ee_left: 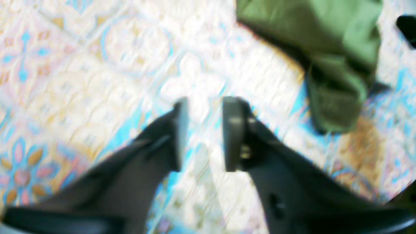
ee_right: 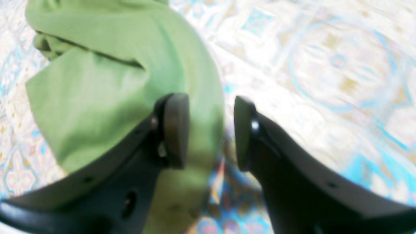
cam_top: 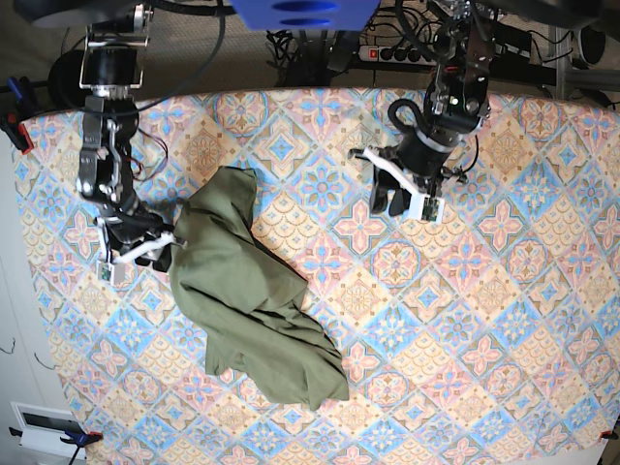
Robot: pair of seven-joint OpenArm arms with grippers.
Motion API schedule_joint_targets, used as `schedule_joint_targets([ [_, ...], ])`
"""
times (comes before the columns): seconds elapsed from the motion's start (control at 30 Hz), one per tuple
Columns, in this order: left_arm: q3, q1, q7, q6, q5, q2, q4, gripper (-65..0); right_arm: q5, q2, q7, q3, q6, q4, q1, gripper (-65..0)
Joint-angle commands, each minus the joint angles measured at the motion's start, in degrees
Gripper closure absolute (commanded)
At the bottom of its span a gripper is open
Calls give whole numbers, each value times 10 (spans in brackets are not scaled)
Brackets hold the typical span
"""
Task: Layout the t-shirt on the table in an organized manner, then fold the t-shirt properly
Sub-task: 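Move both grippers down toward the crumpled olive-green t-shirt, then grasp the t-shirt edge nearest the right gripper with the right gripper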
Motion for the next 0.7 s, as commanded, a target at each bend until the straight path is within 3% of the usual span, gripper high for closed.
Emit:
schedule_joint_targets([
  [0.0,-1,1,-9,1,-3,-1,10,-248,5,7,10,-7,4,-2,16,-228],
  [0.07,-1,-4,-9,1,-3,-1,10,-274,5,7,10,-29,4,-19,30,-229],
  [0.33,-1,-2,-9,1,-3,-1,10,-272,5,7,14,-88,5,-109,71,-216],
  [0.4,-1,-1,-9,1,-3,-1,10,-272,7,5,15,-85,5,-104,70,-166],
  [0.53,-1,-1,-9,1,-3,-1,10,-272,7,4,16,-85,5,-55,70,0],
  [0.67,-1,-1,-9,1,-3,-1,7,-272,7,5,12,-85,5,27,58,-13],
])
